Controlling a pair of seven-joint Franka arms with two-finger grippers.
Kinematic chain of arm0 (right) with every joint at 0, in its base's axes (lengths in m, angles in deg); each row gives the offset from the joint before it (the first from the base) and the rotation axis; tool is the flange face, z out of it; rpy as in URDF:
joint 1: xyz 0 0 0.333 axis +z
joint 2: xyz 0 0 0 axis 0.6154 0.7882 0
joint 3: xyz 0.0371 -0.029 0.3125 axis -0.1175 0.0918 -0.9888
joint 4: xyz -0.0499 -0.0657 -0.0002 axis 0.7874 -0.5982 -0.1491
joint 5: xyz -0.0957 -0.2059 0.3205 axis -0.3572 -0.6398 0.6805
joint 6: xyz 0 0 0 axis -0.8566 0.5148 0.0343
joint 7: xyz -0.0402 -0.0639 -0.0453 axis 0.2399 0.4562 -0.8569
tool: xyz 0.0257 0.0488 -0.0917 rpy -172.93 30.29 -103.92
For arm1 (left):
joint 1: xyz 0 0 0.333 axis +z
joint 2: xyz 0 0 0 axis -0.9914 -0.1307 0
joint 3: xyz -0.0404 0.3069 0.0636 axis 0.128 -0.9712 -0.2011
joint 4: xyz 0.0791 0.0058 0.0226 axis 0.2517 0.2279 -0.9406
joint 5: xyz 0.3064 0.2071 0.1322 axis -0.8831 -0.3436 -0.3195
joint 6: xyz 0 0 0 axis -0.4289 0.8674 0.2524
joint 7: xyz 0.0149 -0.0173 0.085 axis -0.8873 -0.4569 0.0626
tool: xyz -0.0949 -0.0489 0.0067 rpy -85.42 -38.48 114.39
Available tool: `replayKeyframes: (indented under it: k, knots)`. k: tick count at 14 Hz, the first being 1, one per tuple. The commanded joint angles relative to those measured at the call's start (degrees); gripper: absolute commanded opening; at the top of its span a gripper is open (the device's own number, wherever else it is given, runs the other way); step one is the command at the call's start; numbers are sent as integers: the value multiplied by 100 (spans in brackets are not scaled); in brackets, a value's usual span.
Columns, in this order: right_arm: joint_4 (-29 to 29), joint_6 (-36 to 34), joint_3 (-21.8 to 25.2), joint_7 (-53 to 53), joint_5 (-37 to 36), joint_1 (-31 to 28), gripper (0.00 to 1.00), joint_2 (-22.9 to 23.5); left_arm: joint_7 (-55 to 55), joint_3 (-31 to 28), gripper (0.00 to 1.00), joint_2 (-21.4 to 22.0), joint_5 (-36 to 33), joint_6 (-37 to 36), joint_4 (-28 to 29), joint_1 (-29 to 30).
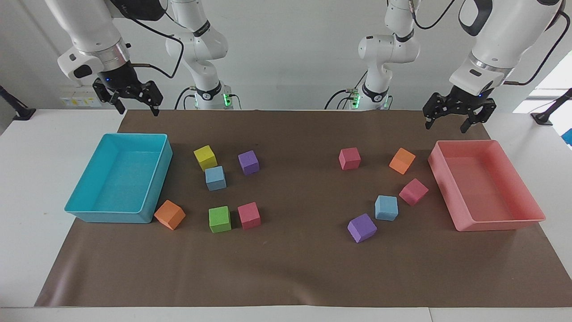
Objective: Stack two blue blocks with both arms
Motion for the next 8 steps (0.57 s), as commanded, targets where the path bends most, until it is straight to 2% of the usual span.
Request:
replayKeyframes:
  k: [1, 8]
  knots:
    - [1, 97, -36, 120, 75, -39, 100, 2, 69, 62, 100, 48, 67, -119, -40, 121]
    - [27, 115, -36, 129, 84, -39, 100, -16, 69, 62, 100, 57, 67, -119, -40, 112]
